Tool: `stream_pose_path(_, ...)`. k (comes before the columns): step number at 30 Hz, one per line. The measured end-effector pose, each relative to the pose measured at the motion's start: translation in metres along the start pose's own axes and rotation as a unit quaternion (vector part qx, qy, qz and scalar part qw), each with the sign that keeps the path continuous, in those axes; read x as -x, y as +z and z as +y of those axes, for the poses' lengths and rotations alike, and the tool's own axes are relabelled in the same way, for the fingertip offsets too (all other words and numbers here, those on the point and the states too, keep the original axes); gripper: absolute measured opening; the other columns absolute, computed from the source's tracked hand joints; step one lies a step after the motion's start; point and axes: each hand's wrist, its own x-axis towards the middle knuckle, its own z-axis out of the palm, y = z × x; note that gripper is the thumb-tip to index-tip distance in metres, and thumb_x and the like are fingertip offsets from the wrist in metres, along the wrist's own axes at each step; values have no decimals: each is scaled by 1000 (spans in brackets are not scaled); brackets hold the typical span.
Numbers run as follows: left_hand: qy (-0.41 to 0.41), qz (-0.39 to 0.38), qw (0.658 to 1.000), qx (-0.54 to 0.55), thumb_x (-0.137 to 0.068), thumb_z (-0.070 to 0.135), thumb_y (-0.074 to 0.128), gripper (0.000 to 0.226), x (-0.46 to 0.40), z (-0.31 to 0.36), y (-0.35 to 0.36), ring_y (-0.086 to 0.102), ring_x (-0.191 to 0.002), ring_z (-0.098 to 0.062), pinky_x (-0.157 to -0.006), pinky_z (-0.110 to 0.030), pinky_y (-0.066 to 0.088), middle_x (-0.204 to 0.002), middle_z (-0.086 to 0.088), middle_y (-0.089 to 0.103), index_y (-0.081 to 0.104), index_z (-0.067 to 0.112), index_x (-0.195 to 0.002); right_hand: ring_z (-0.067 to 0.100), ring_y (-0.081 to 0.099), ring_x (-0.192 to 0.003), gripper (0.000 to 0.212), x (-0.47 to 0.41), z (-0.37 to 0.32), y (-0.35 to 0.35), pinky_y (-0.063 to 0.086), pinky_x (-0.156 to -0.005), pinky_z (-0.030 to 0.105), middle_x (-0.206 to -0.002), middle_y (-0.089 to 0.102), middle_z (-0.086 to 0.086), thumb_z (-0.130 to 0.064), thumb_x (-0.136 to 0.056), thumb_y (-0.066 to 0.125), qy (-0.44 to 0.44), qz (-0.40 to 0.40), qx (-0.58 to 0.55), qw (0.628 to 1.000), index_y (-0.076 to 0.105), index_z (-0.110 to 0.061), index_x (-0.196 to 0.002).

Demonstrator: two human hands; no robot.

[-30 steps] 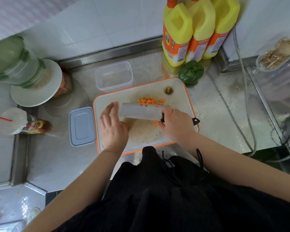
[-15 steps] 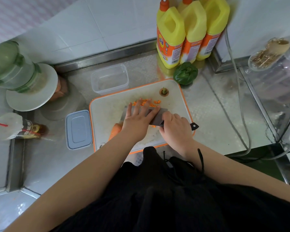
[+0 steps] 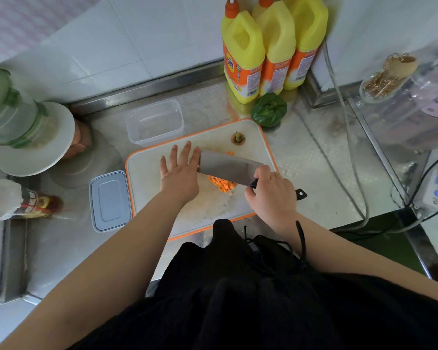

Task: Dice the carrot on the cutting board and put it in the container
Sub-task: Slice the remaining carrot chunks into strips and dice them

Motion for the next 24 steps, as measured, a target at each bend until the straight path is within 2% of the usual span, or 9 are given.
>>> stream_pose_path(5, -16, 6, 999, 33, -96, 10, 36, 67, -4, -3, 3, -7, -150, -23, -121, -48, -1, -164, 5, -3, 10, 20, -156, 28, 57, -57, 30, 1, 5, -1, 35, -50, 30, -62, 58, 4, -19, -69, 73, 36, -19, -15, 999, 51, -6, -85)
stream_pose_path(7, -22, 45, 994, 96, -102, 18, 36, 50, -4, -4, 5, 12, -148, -22, -120, -42, 9, -161, 3, 21, 31, 20, -152, 28, 58, -64, 27, 1, 5, -3, 36, -53, 31, -68, 60, 3, -21, -75, 69, 50, -36, -27, 998, 51, -7, -89)
stream_pose_path(9, -36, 91, 980, 173, -104, 24, 38, 39, -2, -5, 5, 32, -137, -24, -111, -37, 22, -147, 1, 47, 52, 20, -140, 28, 59, -67, 25, 2, 4, -5, 37, -54, 31, -70, 61, 3, -22, -78, 67, 59, -42, -36, 997, 51, -8, -91)
stream_pose_path(11, -56, 116, 965, 229, -102, 26, 45, 32, 0, -5, 4, 40, -126, -25, -102, -34, 28, -132, 1, 59, 65, 21, -127, 27, 59, -67, 24, 2, 1, -9, 38, -54, 31, -70, 61, 3, -21, -79, 65, 68, -42, -46, 996, 51, -8, -92)
stream_pose_path(14, -85, 118, 950, 275, -95, 29, 59, 21, 3, -7, 3, 41, -118, -22, -96, -30, 29, -117, 4, 61, 73, 22, -108, 26, 61, -70, 25, 1, -5, -15, 41, -56, 29, -76, 65, 3, -25, -84, 62, 83, -54, -73, 992, 51, -9, -99)
stream_pose_path(18, -106, 106, 941, 302, -85, 39, 71, 17, 6, -11, 4, 39, -114, -18, -91, -28, 29, -103, 8, 50, 70, 22, -87, 22, 63, -78, 30, -3, -17, -22, 37, -57, 26, -88, 67, 0, -32, -89, 57, 87, -77, -110, 987, 47, -12, -108)
stream_pose_path(21, -91, 91, 939, 317, -89, 44, 66, 23, 8, -14, 6, 36, -117, -17, -96, -28, 27, -112, 9, 51, 74, 24, -97, 20, 66, -78, 31, -5, -28, -22, 43, -57, 27, -89, 69, -3, -34, -89, 58, 83, -86, -153, 981, 44, -14, -109)
stream_pose_path(23, -58, 87, 950, 293, -97, 31, 55, 26, 9, -18, 9, 32, -128, -20, -104, -32, 25, -132, 8, 51, 69, 27, -119, 18, 66, -76, 31, -7, -34, -22, 47, -58, 29, -87, 68, -4, -36, -89, 57, 96, -104, -179, 974, 42, -16, -109)
stream_pose_path(24, -44, 81, 957, 273, -97, 20, 51, 36, 11, -20, 10, 28, -133, -22, -108, -36, 24, -141, 6, 46, 61, 30, -130, 18, 66, -75, 31, -7, -36, -22, 49, -59, 30, -86, 68, -6, -37, -90, 56, 101, -118, -192, 969, 42, -17, -109)
